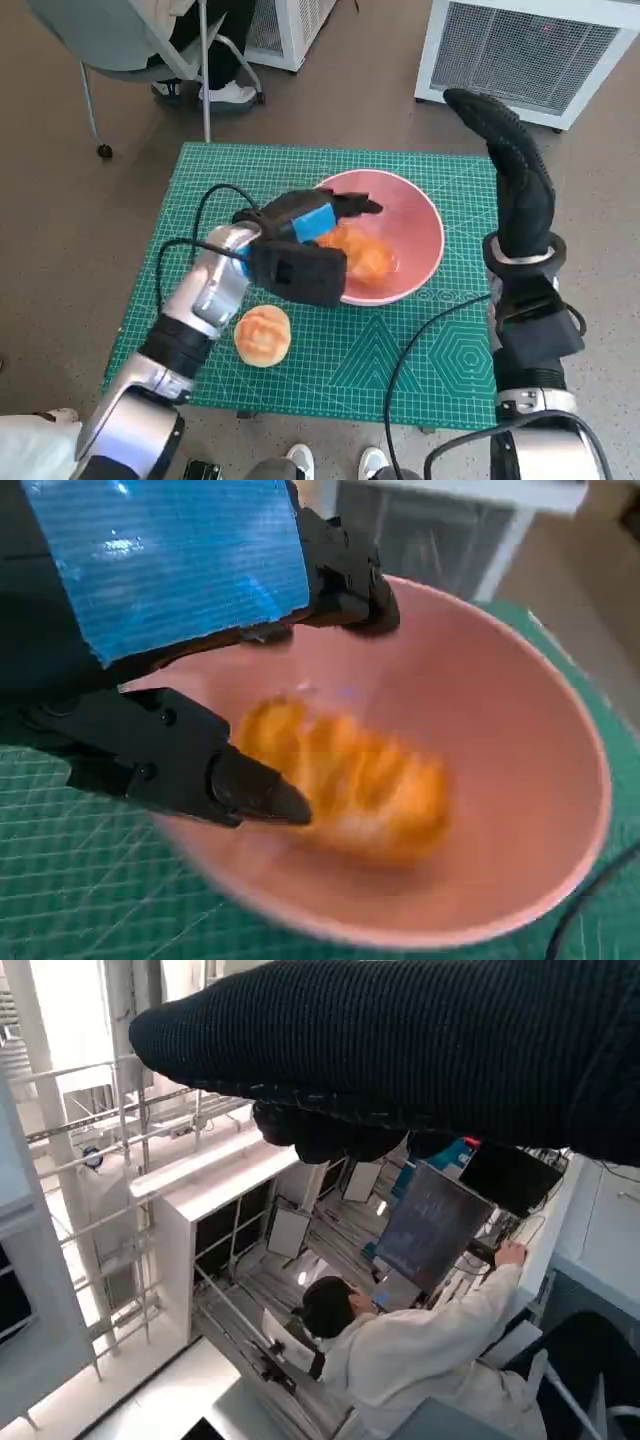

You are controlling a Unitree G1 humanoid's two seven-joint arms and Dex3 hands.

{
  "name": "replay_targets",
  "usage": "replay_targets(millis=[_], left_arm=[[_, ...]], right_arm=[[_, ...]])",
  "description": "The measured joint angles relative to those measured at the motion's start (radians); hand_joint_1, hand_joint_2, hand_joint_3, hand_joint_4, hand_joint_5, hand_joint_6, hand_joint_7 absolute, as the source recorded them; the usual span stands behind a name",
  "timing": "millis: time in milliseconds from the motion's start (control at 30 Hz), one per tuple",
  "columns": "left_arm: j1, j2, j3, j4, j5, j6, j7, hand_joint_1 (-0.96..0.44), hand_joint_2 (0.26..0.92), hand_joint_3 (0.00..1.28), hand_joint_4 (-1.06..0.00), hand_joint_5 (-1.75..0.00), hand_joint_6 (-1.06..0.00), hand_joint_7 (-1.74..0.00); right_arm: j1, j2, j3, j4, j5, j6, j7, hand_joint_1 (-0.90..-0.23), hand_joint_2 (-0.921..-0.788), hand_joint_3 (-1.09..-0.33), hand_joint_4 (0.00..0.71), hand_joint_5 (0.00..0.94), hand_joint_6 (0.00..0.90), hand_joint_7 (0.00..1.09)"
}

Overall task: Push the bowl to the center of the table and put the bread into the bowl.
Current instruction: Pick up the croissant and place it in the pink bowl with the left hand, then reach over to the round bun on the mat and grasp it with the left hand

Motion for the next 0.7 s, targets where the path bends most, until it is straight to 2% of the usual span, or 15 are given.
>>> replay_targets(millis=[333, 700], left_arm=[[0.086, 0.079, 0.076, -0.249, -0.031, 0.003, 0.001, -0.49, 0.921, 0.07, 0.0, 0.0, -0.12, -0.01], [0.34, 0.213, 0.238, -0.564, -0.131, -0.023, -0.008, -0.4, 0.917, 0.03, -0.03, -0.01, -0.21, -0.04]], right_arm=[[0.002, 0.002, 0.0, -0.001, 0.0, 0.0, 0.0, -0.6, -0.921, -0.779, 0.344, 0.0, 0.156, 0.37], [0.01, 0.006, -0.001, -0.009, 0.002, 0.0, 0.0, -0.589, -0.921, -0.781, 0.344, 0.0, 0.159, 0.37]])
